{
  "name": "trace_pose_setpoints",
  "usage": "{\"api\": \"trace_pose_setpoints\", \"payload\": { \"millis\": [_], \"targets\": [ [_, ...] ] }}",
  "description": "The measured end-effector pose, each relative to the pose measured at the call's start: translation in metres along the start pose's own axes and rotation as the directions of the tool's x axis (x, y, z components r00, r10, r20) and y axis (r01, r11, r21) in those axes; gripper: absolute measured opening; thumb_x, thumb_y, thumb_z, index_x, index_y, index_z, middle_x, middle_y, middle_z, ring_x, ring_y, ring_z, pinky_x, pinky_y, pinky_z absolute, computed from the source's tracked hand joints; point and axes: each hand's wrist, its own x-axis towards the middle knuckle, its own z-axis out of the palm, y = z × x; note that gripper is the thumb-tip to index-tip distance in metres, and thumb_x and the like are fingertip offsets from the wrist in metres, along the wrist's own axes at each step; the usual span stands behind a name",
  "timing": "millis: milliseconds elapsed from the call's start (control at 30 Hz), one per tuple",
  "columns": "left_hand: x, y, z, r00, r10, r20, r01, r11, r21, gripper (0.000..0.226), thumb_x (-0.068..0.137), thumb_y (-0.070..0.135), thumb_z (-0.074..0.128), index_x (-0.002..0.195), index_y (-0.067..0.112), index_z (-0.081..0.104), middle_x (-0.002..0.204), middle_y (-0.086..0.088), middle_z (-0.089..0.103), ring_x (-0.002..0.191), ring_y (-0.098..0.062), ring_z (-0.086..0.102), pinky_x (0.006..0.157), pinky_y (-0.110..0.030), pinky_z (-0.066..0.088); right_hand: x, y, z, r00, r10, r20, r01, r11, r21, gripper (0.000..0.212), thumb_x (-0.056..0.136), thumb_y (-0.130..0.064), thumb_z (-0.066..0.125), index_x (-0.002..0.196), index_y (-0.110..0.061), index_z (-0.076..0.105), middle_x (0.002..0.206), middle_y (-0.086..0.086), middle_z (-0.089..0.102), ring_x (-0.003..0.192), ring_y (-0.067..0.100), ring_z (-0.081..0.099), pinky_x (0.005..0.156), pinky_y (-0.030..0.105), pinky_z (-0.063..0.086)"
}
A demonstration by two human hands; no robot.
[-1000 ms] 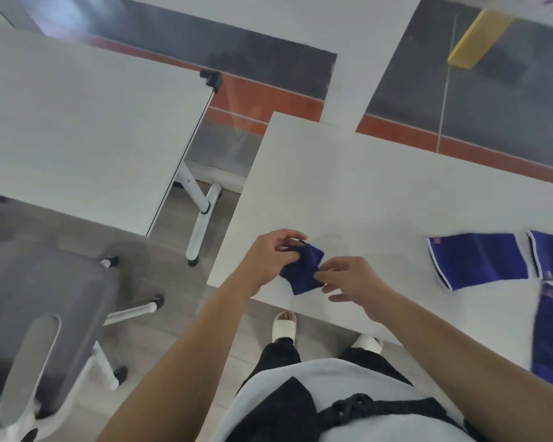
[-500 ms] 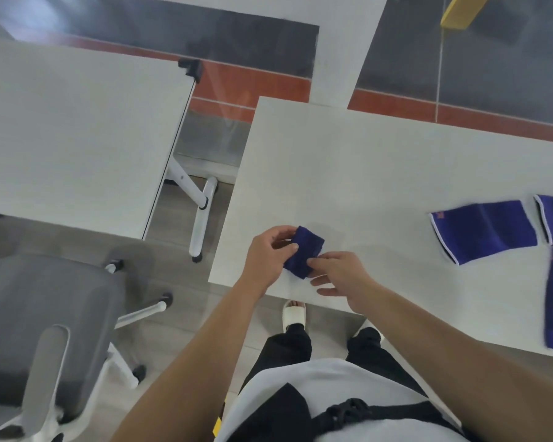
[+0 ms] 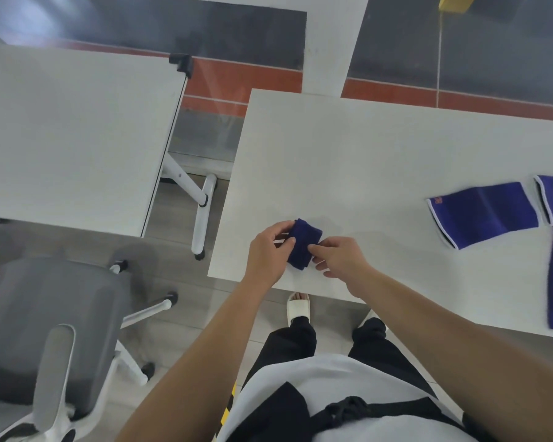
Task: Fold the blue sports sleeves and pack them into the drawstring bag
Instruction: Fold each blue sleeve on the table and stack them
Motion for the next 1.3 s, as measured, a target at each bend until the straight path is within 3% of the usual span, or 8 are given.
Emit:
{"api": "trace_pose_setpoints", "payload": {
  "millis": [433,600,733,833,933,1067,1167,1300],
  "targets": [
    [-0.009,0.005,-0.004,0.999,-0.044,0.03,0.045,0.998,-0.035,0.043,0.1,0.018,0.059,0.142,0.02,0.051,0.132,0.007,0.06,0.113,-0.007,0.057,0.076,-0.003,0.044,-0.019,0.006,-0.017,0.999,-0.02,-0.025,0.022,0.996,0.083,0.028,0.093,-0.033,0.068,0.094,-0.005,0.07,0.086,0.011,0.071,0.075,0.021,0.066,0.076,0.035,0.057],
    [-0.011,0.015,-0.011,0.999,-0.032,0.022,0.032,0.999,0.0,0.044,0.101,0.024,0.056,0.144,0.025,0.048,0.146,0.008,0.053,0.131,-0.015,0.05,0.098,-0.022,0.041,-0.03,0.011,-0.032,0.993,-0.103,-0.052,0.104,0.994,0.016,0.024,0.094,-0.034,0.065,0.092,-0.011,0.07,0.088,0.008,0.073,0.08,0.023,0.068,0.083,0.039,0.057],
    [-0.013,0.036,-0.016,0.998,0.061,0.029,-0.064,0.993,0.1,0.046,0.102,0.028,0.054,0.147,0.029,0.045,0.15,0.011,0.047,0.136,-0.009,0.042,0.101,-0.02,0.035,-0.047,0.016,-0.056,0.969,-0.216,-0.119,0.206,0.974,-0.093,0.018,0.094,-0.037,0.063,0.094,-0.02,0.071,0.089,-0.002,0.072,0.085,0.017,0.068,0.079,0.033,0.055],
    [-0.012,0.06,-0.004,0.976,0.191,0.107,-0.211,0.952,0.223,0.05,0.1,0.028,0.056,0.148,0.028,0.043,0.154,0.01,0.043,0.14,-0.011,0.039,0.107,-0.02,0.03,-0.063,0.027,-0.084,0.94,-0.277,-0.197,0.25,0.956,-0.153,0.019,0.093,-0.038,0.064,0.103,-0.023,0.07,0.096,-0.007,0.071,0.085,0.006,0.065,0.071,0.02,0.046],
    [-0.008,0.085,0.028,0.926,0.283,0.251,-0.353,0.886,0.302,0.058,0.098,0.033,0.059,0.151,0.03,0.038,0.16,0.003,0.033,0.147,-0.018,0.029,0.117,-0.031,0.03,-0.08,0.043,-0.117,0.908,-0.299,-0.295,0.247,0.948,-0.2,0.028,0.093,-0.04,0.064,0.116,-0.026,0.067,0.114,-0.013,0.065,0.097,0.008,0.062,0.084,0.022,0.044],
    [-0.003,0.113,0.086,0.857,0.262,0.443,-0.46,0.776,0.432,0.067,0.097,0.048,0.055,0.155,0.034,0.027,0.166,0.002,0.018,0.154,-0.022,0.013,0.124,-0.04,0.015,-0.1,0.072,-0.163,0.869,-0.27,-0.415,0.148,0.942,-0.302,0.042,0.093,-0.043,0.063,0.132,-0.027,0.059,0.135,-0.011,0.056,0.115,0.014,0.056,0.104,0.031,0.041],
    [0.003,0.13,0.13,0.808,0.234,0.541,-0.518,0.72,0.461,0.07,0.095,0.05,0.056,0.156,0.032,0.025,0.167,0.001,0.015,0.154,-0.024,0.011,0.124,-0.04,0.014,-0.11,0.098,-0.194,0.847,-0.232,-0.478,0.072,0.942,-0.329,0.049,0.093,-0.043,0.063,0.138,-0.024,0.055,0.147,-0.005,0.051,0.134,0.017,0.047,0.112,0.034,0.036],
    [0.015,0.153,0.182,0.767,0.165,0.621,-0.539,0.69,0.483,0.072,0.094,0.046,0.058,0.156,0.03,0.025,0.166,-0.002,0.017,0.154,-0.024,0.012,0.124,-0.039,0.014,-0.111,0.131,-0.228,0.849,-0.176,-0.499,-0.021,0.931,-0.364,0.058,0.093,-0.048,0.061,0.145,-0.026,0.047,0.155,-0.003,0.044,0.141,0.021,0.041,0.115,0.041,0.036]
  ]
}}
